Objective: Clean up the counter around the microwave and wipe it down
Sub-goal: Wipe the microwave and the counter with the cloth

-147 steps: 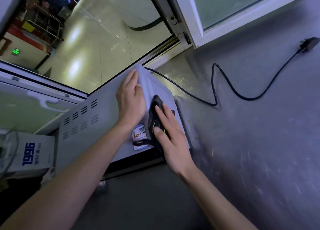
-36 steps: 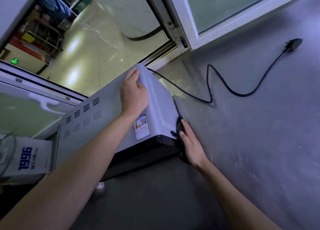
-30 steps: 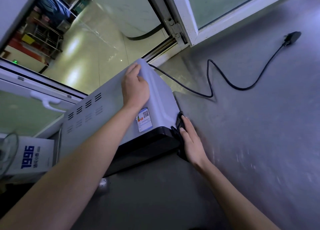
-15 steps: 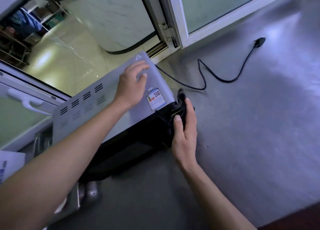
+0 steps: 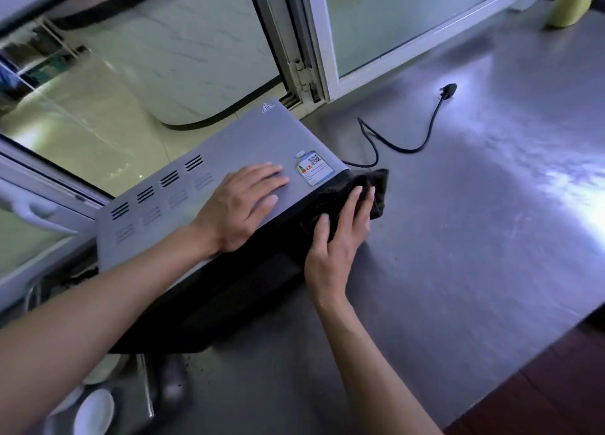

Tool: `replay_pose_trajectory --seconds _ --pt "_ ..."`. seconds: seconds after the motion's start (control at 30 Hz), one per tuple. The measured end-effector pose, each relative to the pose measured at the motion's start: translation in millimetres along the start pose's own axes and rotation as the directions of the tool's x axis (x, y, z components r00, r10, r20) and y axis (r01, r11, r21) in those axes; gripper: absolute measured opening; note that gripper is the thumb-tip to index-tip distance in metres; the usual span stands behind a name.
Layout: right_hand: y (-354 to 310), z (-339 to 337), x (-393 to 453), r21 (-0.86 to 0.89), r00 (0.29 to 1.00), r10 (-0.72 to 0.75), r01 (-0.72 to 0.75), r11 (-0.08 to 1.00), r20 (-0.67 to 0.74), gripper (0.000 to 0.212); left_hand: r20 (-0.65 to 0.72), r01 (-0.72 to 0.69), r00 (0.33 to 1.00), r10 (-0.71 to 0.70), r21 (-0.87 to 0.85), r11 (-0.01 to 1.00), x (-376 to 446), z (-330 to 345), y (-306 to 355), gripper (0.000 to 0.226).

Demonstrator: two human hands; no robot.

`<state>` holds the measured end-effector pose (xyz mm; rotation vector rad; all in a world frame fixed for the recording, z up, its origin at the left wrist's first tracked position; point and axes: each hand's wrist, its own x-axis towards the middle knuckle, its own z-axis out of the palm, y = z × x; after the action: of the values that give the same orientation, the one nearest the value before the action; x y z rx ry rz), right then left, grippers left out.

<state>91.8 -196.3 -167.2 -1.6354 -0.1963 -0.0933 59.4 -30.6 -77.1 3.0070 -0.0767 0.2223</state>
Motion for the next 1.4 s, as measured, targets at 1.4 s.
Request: replay_pose_trajectory --seconds 1.4 --pt "-38.1 156.4 -203.0 0.104 0.979 -0.062 0.083 0.991 -0.193 0.063 -0.019 0.012 1.000 -0.017 -0.231 0.973 0.5 13.2 -10.2 0.042"
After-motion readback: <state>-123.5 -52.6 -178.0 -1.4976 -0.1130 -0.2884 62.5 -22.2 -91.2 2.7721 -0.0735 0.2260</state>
